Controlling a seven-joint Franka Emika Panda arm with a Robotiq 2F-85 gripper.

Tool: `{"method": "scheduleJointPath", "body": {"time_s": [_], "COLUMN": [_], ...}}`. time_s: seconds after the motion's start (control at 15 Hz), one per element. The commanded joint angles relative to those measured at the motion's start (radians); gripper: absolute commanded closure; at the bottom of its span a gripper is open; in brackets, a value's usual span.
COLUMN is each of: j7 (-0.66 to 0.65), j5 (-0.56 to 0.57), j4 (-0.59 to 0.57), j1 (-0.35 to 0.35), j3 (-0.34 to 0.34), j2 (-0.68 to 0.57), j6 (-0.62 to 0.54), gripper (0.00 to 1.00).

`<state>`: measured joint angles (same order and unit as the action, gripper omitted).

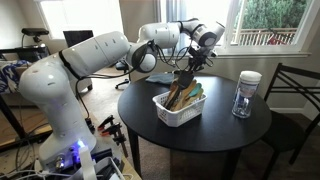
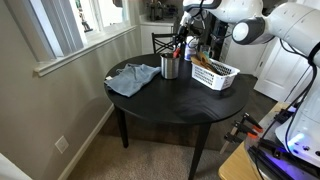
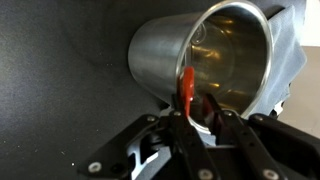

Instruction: Remove the spatula from the cutlery holder and place it in the white basket

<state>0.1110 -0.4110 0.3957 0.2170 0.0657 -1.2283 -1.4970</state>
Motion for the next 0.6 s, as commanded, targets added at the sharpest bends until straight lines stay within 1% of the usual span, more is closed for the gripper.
{"method": "scheduleJointPath", "body": {"time_s": [0.0, 0.27, 0.33, 0.4, 0.53], "j7": [0.025, 0.019, 0.009, 0.016, 0.016], "j5": [-0.002, -0.009, 0.030, 0.030, 0.028], "j4": [0.012, -0.003, -0.035, -0.010, -0.020], "j1": [0.008, 0.010, 0.019, 0.022, 0.026], "j3": [0.007, 0.017, 0.065, 0.074, 0.096], "j2": [0.032, 0.060, 0.053, 0.078, 0.092], "j6": [0.020, 0.063, 0.081, 0.083, 0.100], "gripper": [0.99, 1.00, 1.00, 0.99, 0.99]}}
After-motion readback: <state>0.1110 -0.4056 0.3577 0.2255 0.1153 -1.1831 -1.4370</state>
